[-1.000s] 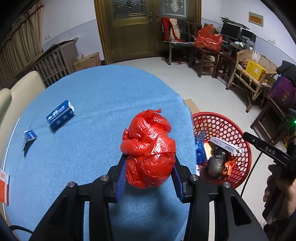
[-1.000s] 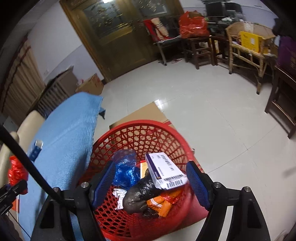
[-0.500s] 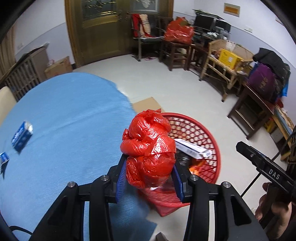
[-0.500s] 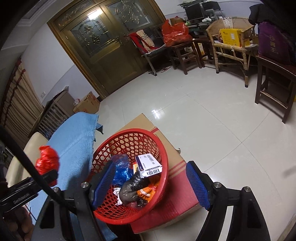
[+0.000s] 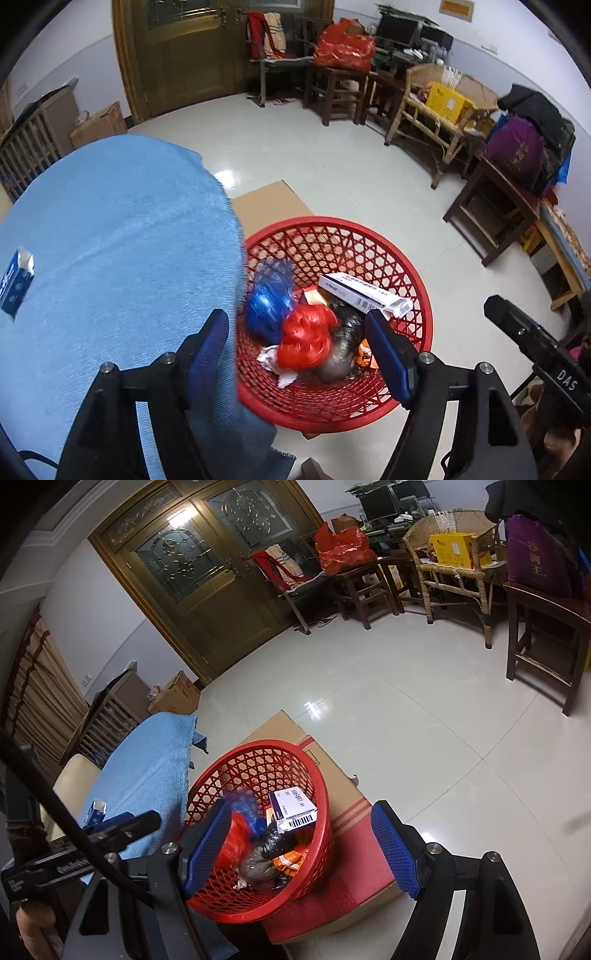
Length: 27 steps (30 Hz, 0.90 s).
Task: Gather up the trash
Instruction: 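Open the left gripper over the wastebasket to drop the red bag, then move both tools back over the table toward the blue toothpaste boxes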
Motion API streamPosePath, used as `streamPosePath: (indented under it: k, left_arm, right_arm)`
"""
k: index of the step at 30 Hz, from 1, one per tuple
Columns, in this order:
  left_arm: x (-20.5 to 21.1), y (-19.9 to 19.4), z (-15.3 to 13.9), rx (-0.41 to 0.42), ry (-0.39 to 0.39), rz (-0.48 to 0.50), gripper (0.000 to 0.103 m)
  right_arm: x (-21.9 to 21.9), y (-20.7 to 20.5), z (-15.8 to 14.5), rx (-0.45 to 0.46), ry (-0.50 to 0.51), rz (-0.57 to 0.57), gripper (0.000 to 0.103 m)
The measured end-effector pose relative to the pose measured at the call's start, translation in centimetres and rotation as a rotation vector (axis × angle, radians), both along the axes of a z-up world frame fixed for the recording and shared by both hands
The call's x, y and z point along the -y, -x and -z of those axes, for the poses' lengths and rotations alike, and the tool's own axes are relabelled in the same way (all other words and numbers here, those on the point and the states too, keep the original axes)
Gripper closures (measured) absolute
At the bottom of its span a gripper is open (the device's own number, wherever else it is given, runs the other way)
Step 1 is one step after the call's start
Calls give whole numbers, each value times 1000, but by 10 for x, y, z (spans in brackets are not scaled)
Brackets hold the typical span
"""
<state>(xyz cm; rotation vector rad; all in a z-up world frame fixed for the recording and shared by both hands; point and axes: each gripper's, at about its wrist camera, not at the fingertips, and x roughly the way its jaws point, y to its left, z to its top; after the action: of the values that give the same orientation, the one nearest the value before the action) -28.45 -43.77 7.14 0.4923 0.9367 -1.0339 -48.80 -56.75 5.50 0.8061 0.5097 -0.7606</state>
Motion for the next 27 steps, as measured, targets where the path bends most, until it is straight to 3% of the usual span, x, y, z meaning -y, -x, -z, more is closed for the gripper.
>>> streamPosePath:
  k: [9, 18, 27]
  left_arm:
    - [-66, -27, -12, 10, 37, -110, 26]
    - [-129, -54, -7, -17, 41, -255, 26]
    - [-176, -73, -11, -20, 70, -334, 26]
  right_arm:
    - [-13, -19, -8, 12, 10, -37, 22]
    - [-51, -64, -14, -8, 16, -153, 22]
    - [-97, -111, -27, -21, 55, -274, 22]
